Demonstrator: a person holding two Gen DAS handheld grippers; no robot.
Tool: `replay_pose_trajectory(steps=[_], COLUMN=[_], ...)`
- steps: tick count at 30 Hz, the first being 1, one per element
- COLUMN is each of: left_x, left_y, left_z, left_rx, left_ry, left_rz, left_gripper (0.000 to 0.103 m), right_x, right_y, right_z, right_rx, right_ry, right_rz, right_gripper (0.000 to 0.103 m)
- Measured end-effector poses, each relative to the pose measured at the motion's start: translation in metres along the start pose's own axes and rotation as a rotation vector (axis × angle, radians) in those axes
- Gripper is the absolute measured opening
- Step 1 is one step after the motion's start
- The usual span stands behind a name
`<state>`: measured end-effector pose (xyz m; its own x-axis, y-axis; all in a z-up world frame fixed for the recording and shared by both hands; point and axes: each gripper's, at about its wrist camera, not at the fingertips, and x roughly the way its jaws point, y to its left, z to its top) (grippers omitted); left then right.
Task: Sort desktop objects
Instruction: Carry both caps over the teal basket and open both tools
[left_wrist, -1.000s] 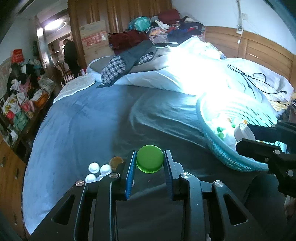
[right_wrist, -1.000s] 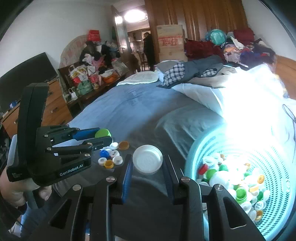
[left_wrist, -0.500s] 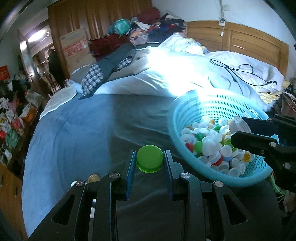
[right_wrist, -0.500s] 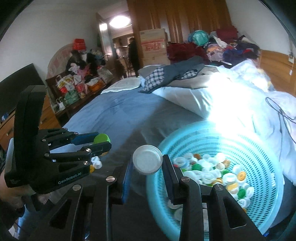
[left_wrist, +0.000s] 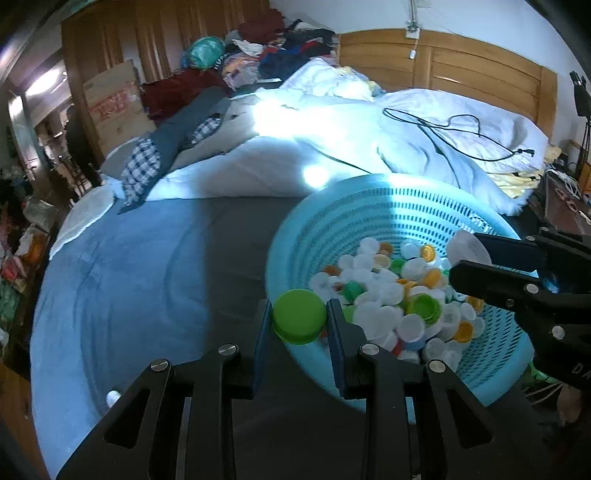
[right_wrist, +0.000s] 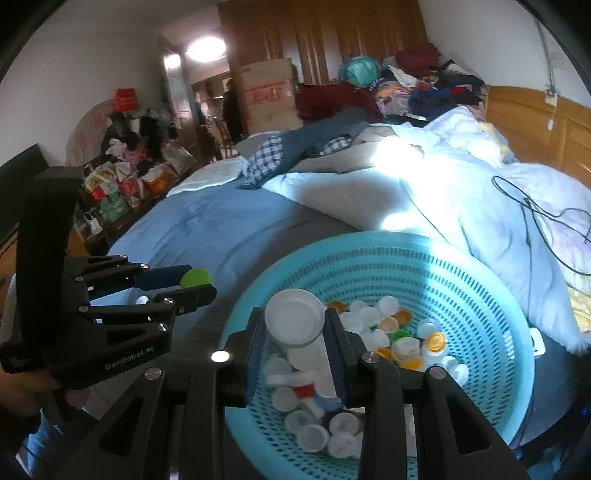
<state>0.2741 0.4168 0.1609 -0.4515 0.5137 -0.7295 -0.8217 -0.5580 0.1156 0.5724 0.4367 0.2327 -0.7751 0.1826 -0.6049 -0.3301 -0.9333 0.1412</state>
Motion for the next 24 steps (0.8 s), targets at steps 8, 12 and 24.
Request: replay_pose_trajectory(steps=[8,12,24], left_x=[0.009,0.009,0.016], left_y=[-0.015,-0.021,-0.027], left_z=[0.014,0.02,0.02], left_rx=[-0.057,-0.063,-0.052], left_ry=[-0.005,-0.016,0.002], left_rz=[-0.183,-0.227,-0.22], left_gripper=[0.025,0.025,0.025], right_x=[0.004,0.006,0.01], right_y=[-0.026,-0.029,-0.027], right_z=[-0.005,-0.009,-0.012], right_rx=[0.043,0.053,0.06], right_ry=[0.018,0.027,0.036], right_rz=[-0.028,-0.032,-0.027], right_gripper=[0.035,0.035,0.035])
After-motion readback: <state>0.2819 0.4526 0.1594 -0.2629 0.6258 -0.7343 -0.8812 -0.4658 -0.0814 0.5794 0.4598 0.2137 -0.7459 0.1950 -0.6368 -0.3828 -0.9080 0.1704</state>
